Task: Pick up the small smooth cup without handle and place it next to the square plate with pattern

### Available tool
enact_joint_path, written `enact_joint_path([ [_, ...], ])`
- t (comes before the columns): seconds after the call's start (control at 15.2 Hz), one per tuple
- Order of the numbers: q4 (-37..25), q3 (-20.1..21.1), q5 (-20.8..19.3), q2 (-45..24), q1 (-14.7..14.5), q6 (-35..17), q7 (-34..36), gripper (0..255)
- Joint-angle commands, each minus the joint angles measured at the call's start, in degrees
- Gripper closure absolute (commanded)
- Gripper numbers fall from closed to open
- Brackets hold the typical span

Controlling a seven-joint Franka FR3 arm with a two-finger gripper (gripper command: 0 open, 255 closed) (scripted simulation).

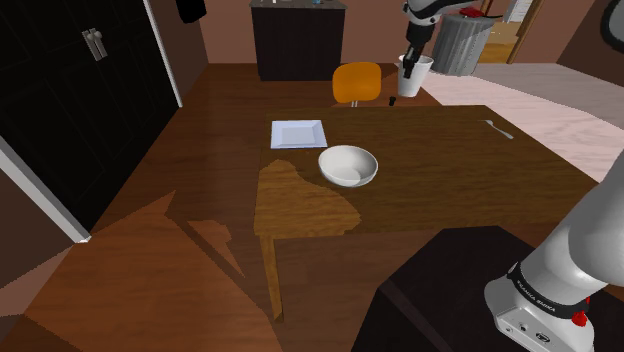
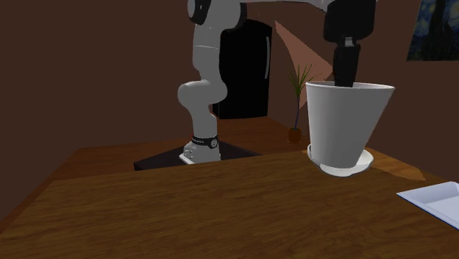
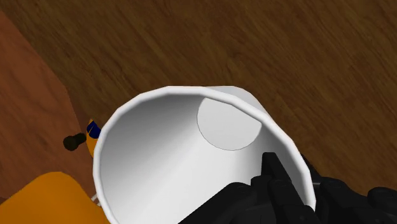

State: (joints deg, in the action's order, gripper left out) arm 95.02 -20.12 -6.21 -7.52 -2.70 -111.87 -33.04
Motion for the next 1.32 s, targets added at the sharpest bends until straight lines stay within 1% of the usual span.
enact_joint_path([
  [0.0, -4.33, 0.8, 0.78, -3.25, -0.76, 1.45, 1.48, 255],
  [0.26, -14.03, 2.15, 2.3, -10.26, -1.88, 4.79, 3.96, 255],
  [0.46, -23.21, 3.07, 3.51, -16.46, -2.38, 8.21, 5.65, 255],
  [0.59, -30.83, 3.67, 4.38, -21.36, -2.44, 11.19, 6.7, 255],
  [0.79, -44.96, 4.52, 5.74, -29.94, -1.86, 17.01, 8.01, 255],
  [1.25, -34.94, 4.41, 5.09, -27.25, -3.04, 9.78, 8.79, 255],
])
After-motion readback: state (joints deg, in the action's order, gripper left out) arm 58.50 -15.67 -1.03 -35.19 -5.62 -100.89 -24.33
